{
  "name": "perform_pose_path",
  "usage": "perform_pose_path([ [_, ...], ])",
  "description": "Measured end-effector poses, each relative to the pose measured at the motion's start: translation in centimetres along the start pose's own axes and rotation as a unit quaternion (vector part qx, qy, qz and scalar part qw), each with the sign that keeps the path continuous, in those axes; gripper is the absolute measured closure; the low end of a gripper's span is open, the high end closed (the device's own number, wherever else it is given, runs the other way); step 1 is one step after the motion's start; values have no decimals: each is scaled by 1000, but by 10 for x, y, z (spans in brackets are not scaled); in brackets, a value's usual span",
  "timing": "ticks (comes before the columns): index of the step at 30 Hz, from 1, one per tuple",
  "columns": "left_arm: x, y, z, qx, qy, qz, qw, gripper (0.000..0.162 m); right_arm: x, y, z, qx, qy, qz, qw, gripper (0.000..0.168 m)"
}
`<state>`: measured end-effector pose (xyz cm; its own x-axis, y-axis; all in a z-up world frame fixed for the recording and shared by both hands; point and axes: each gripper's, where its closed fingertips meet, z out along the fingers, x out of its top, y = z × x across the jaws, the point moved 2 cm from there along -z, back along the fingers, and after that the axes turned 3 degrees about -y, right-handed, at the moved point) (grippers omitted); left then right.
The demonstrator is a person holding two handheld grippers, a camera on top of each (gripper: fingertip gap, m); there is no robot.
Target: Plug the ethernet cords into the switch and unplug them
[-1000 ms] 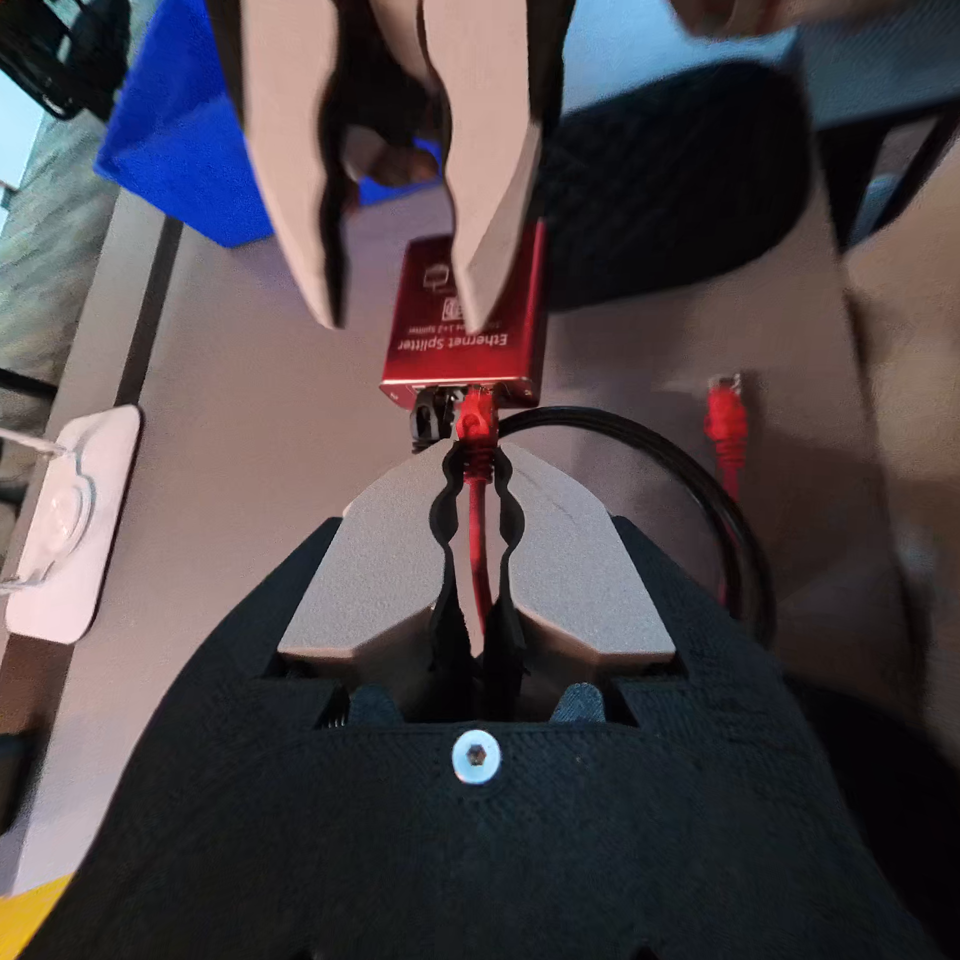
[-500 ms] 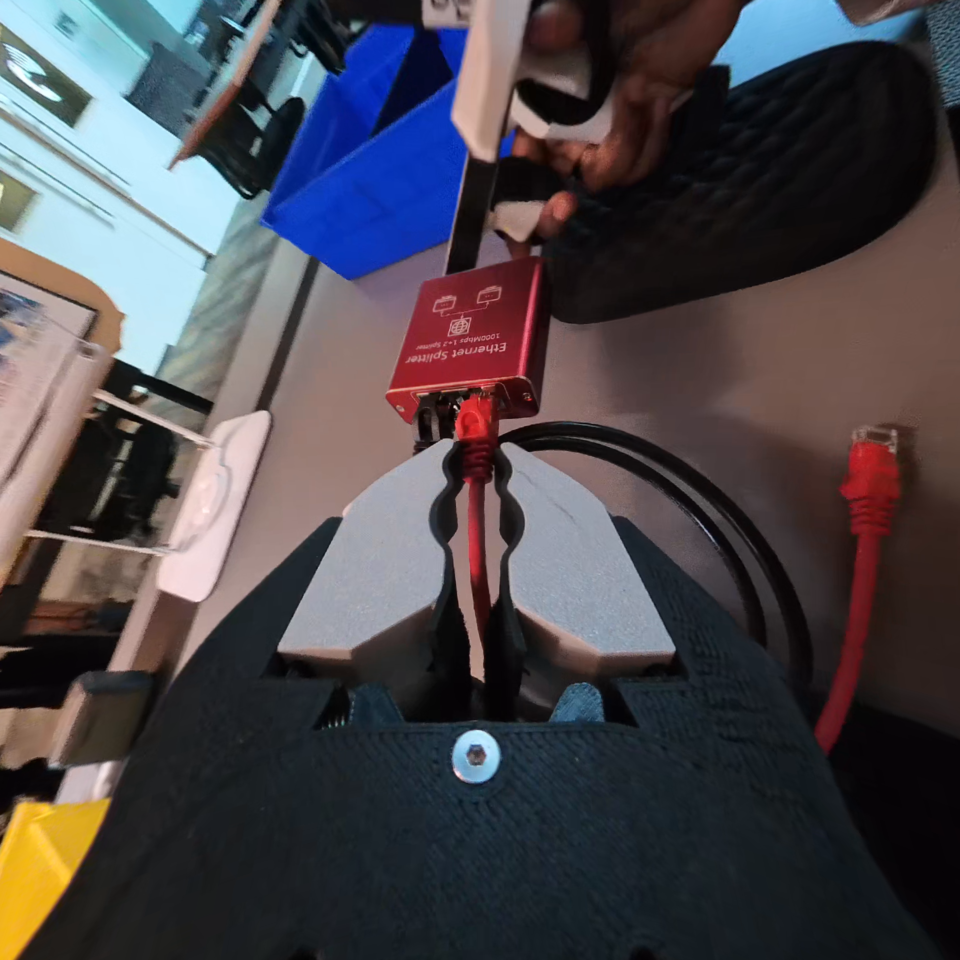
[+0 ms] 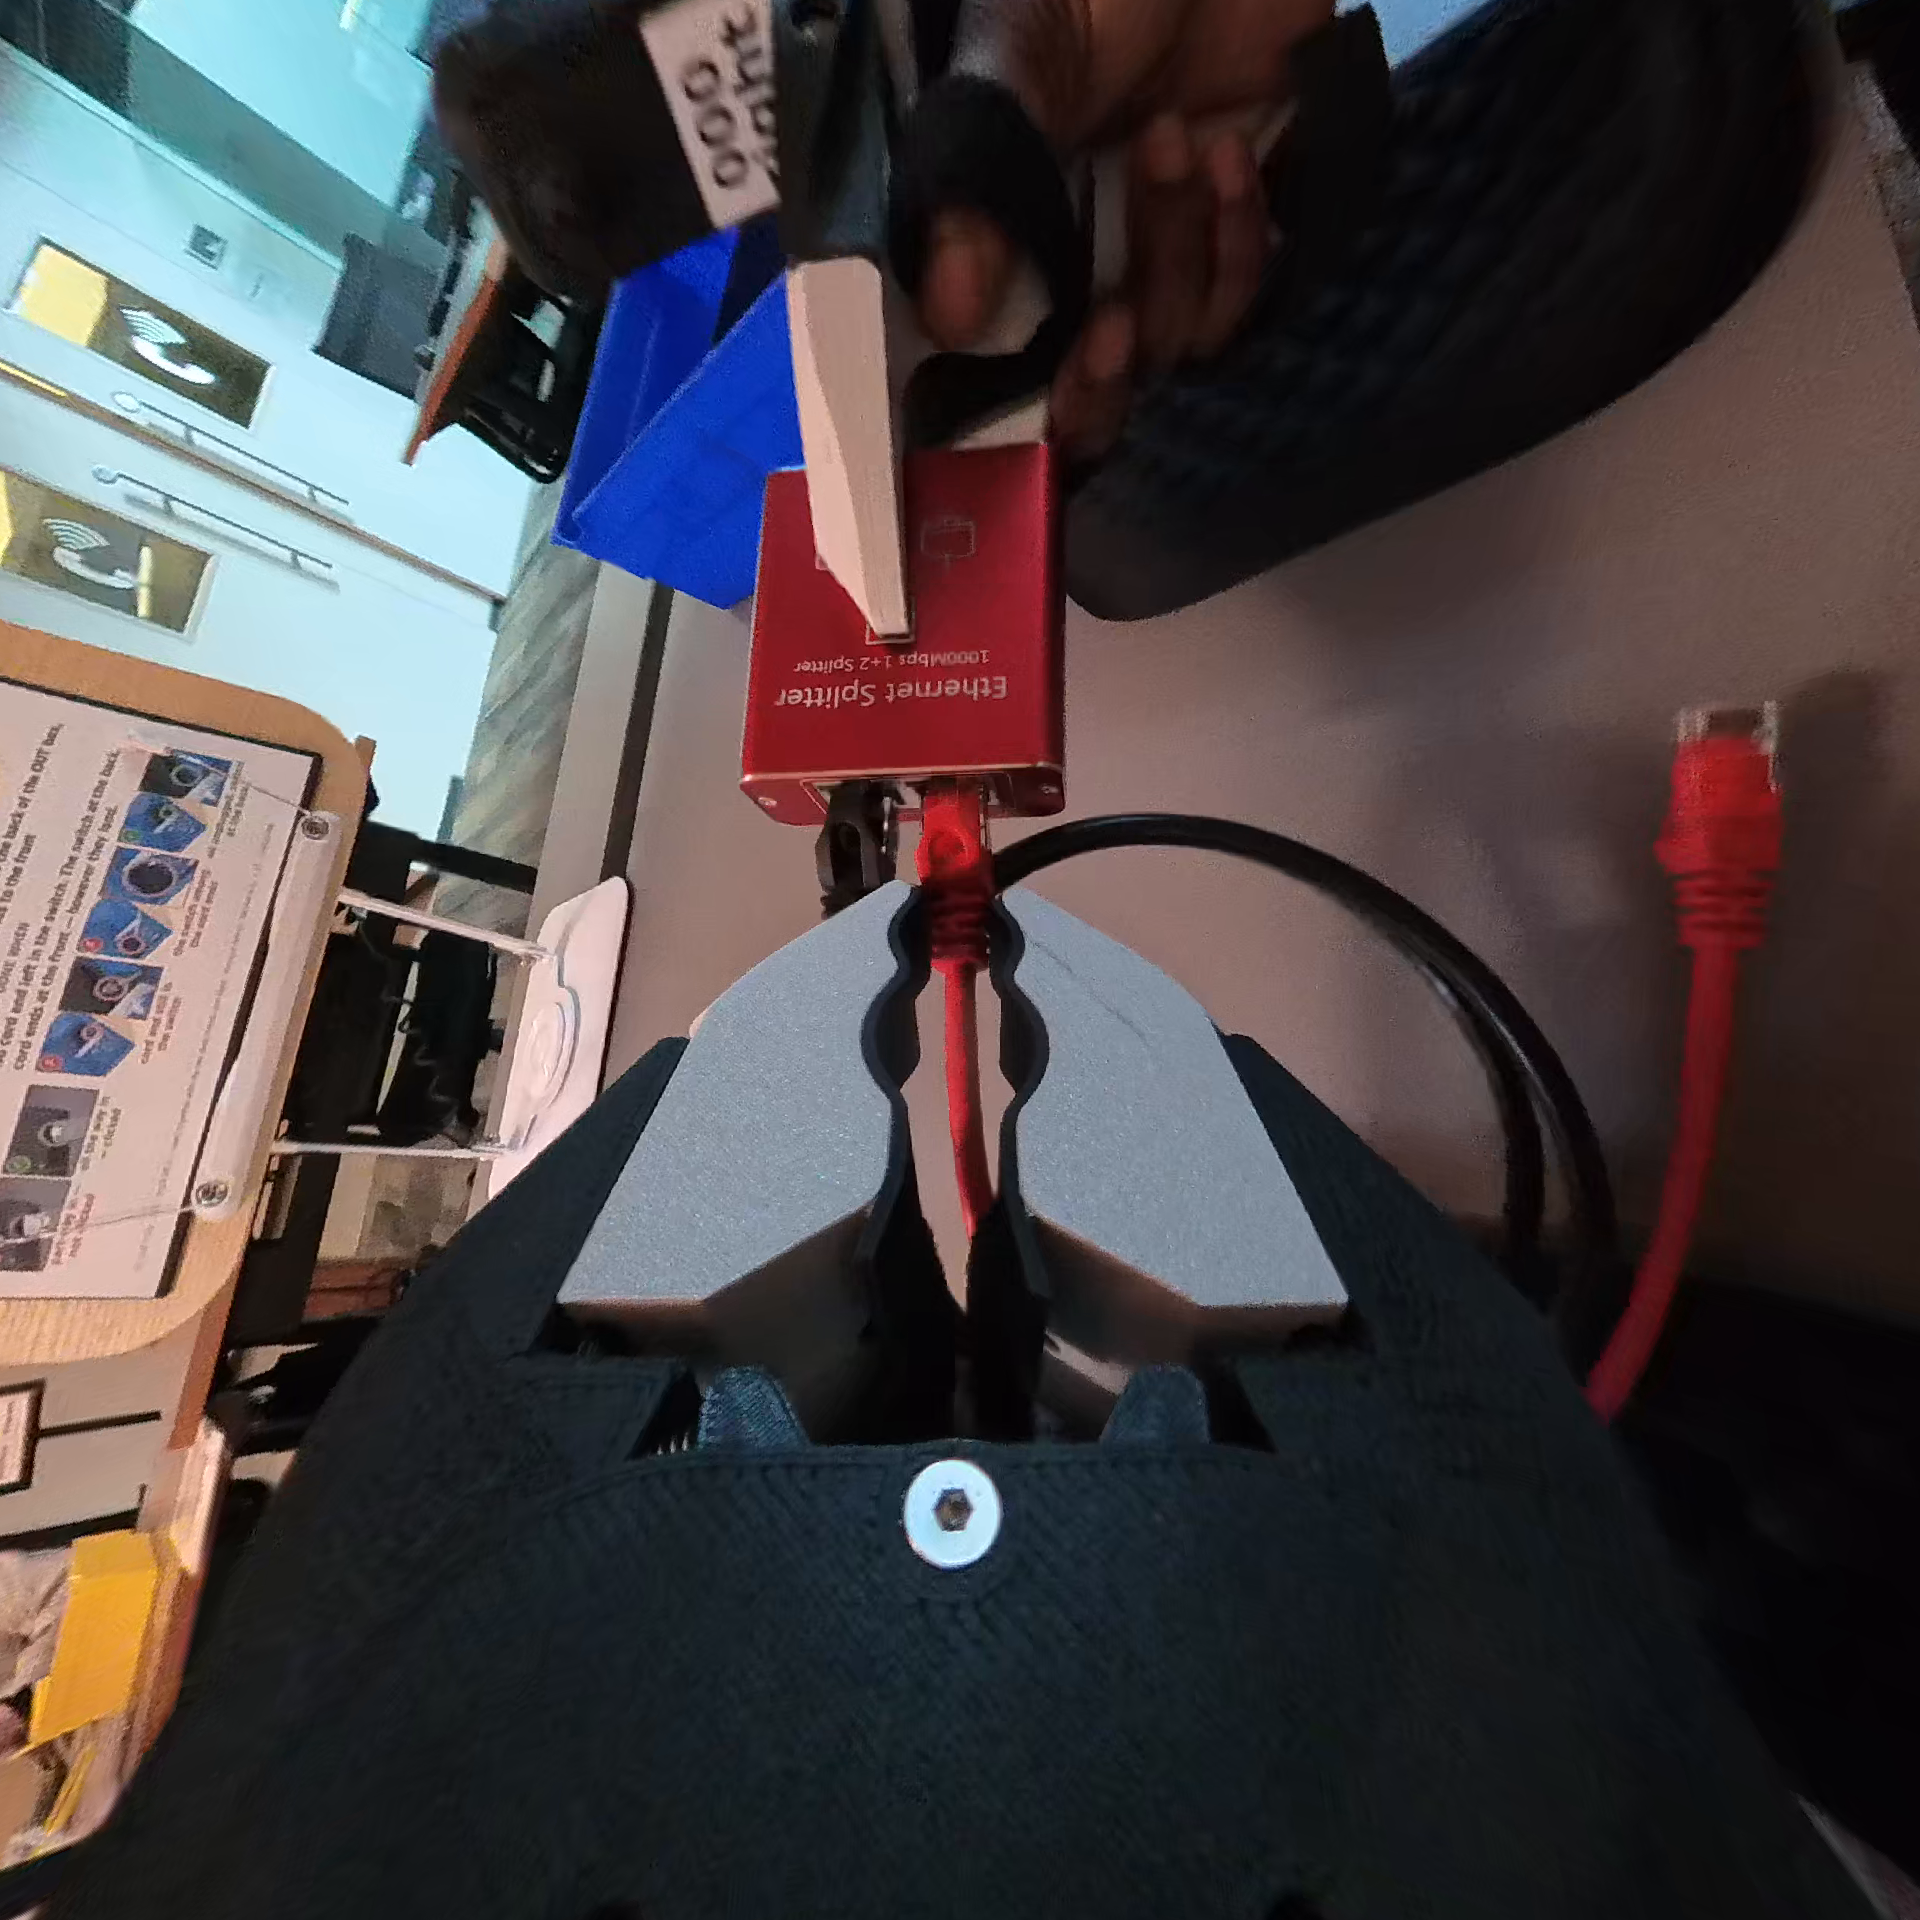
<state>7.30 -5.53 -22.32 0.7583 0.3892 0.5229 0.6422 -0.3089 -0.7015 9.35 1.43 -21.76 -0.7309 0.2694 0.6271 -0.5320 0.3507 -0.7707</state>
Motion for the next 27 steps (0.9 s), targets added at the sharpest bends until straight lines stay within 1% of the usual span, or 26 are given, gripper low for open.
perform_pose_path([
  [3,-5,3,3,-12,-37,41,998,152,-3,3,2,-35,-16,-18,999,140],
  [5,-6,3,5,-24,-36,35,998,153,-2,5,2,-38,-18,-19,999,140],
  [7,-7,-2,5,-9,-31,38,999,152,0,6,2,-34,2,-21,999,141],
  [10,-2,-15,2,21,-17,19,999,149,8,2,-2,11,62,7,998,141],
  [11,-3,-17,1,25,-26,16,999,143,9,3,-2,21,78,16,997,141],
  [13,-11,-20,-2,37,-50,5,998,124,13,6,-6,30,103,27,994,141],
  [14,-13,-20,-4,39,-48,2,998,127,14,6,-8,34,110,31,993,141],
  [15,-15,-21,-6,44,-45,0,998,136,13,6,-9,36,109,31,993,141],
  [17,-16,-24,-9,60,-35,2,998,146,11,6,-7,36,99,30,994,141],
  [20,-14,-23,-11,56,-27,4,998,154,9,4,-3,41,88,30,995,141],
  [22,-14,-20,-11,48,-37,24,998,156,8,4,-1,42,76,31,996,141],
  [24,-11,-18,-12,41,-36,24,998,157,8,2,-1,42,69,30,996,141],
  [27,-8,-19,-14,64,-33,50,996,158,10,-1,0,49,76,41,995,141],
])
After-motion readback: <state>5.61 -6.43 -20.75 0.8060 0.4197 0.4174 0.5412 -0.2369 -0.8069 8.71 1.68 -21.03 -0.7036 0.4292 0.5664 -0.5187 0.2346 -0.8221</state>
